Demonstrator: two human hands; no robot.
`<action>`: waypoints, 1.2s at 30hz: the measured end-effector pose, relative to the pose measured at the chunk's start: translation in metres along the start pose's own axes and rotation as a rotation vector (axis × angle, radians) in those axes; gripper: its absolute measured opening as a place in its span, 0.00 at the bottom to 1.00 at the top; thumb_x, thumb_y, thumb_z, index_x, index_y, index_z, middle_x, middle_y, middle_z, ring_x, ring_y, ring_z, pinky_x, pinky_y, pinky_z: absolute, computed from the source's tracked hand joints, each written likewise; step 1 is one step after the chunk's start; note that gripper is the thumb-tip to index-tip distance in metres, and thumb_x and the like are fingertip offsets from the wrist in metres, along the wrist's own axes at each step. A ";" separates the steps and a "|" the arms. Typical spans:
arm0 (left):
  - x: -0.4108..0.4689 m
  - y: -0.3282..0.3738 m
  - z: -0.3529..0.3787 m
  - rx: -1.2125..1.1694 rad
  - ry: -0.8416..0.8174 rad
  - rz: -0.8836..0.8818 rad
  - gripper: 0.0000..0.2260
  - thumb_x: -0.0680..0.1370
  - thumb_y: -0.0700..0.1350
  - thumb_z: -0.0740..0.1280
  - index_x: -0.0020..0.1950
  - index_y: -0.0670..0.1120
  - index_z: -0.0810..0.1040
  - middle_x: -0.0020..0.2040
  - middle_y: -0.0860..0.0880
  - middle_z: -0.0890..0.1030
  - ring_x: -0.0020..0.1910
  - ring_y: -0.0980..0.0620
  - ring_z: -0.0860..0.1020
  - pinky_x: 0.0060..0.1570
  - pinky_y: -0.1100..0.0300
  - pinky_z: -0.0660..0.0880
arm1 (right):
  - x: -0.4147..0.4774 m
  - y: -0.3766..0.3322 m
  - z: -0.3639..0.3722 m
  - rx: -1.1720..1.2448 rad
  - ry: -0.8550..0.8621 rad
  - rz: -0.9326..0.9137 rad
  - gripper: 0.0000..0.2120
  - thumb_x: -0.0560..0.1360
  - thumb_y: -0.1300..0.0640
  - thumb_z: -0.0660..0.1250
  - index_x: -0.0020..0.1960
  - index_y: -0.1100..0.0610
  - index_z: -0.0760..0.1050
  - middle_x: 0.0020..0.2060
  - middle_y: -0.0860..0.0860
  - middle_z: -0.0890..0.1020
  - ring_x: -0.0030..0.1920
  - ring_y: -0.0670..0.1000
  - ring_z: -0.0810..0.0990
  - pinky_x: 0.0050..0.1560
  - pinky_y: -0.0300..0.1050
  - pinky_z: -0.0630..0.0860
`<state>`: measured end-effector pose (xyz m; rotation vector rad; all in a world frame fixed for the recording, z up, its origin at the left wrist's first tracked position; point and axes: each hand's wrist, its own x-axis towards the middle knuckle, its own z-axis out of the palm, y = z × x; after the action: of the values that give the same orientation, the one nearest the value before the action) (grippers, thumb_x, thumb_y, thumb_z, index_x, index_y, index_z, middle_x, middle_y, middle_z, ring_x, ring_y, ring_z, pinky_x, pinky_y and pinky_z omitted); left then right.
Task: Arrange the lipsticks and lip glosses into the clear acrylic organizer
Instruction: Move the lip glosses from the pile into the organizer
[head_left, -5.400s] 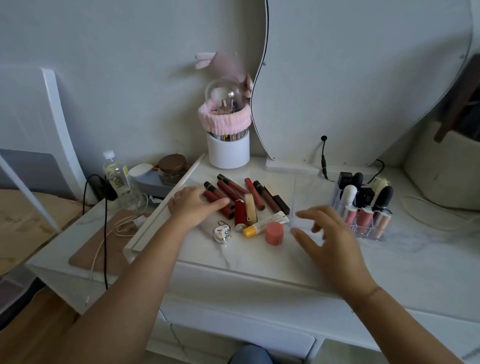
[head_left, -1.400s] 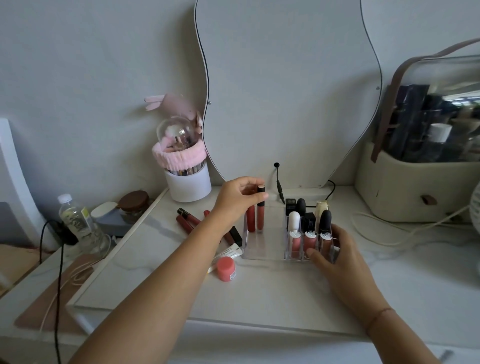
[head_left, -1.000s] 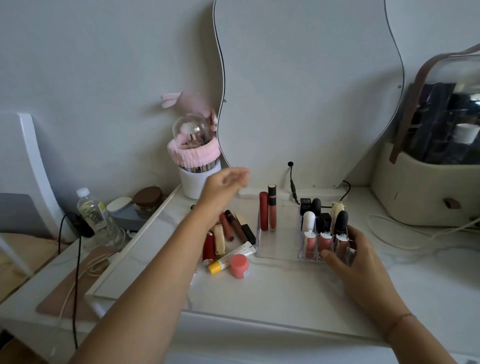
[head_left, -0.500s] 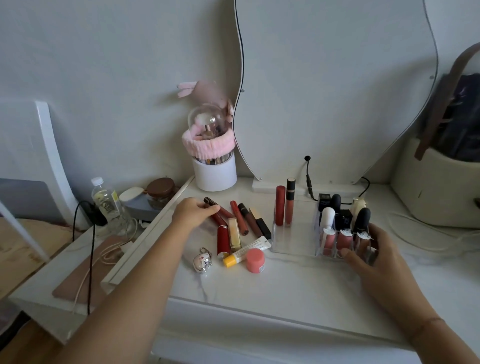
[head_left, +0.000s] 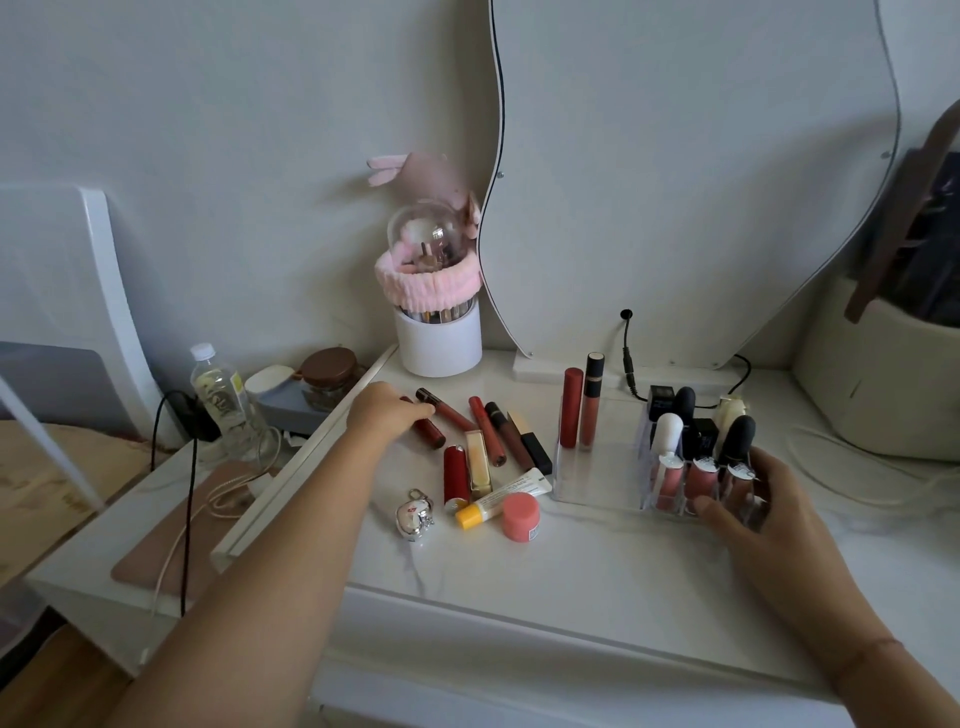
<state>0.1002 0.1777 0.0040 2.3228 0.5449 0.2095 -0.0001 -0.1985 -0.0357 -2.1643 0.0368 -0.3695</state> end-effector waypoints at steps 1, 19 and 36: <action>0.001 0.000 -0.001 0.010 0.014 -0.003 0.18 0.67 0.47 0.73 0.26 0.44 0.65 0.27 0.47 0.69 0.35 0.44 0.72 0.29 0.59 0.61 | 0.000 0.000 0.000 0.001 -0.001 0.001 0.31 0.71 0.53 0.72 0.70 0.48 0.63 0.62 0.52 0.76 0.51 0.49 0.75 0.51 0.45 0.69; -0.027 0.008 -0.020 -0.709 0.058 0.115 0.13 0.71 0.38 0.72 0.54 0.45 0.80 0.42 0.50 0.81 0.39 0.58 0.79 0.38 0.68 0.74 | -0.003 -0.007 -0.003 0.050 -0.018 0.021 0.31 0.71 0.54 0.72 0.70 0.50 0.64 0.60 0.52 0.77 0.52 0.49 0.75 0.51 0.44 0.68; -0.083 0.167 0.039 -0.540 -0.324 0.666 0.12 0.68 0.40 0.75 0.49 0.51 0.80 0.47 0.52 0.84 0.46 0.57 0.81 0.49 0.67 0.75 | -0.007 -0.016 -0.009 0.102 -0.072 0.059 0.31 0.71 0.51 0.71 0.70 0.47 0.62 0.62 0.48 0.75 0.61 0.50 0.76 0.62 0.54 0.74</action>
<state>0.0918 0.0089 0.0925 1.8682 -0.4191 0.2452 -0.0105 -0.1951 -0.0202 -2.0689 0.0403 -0.2541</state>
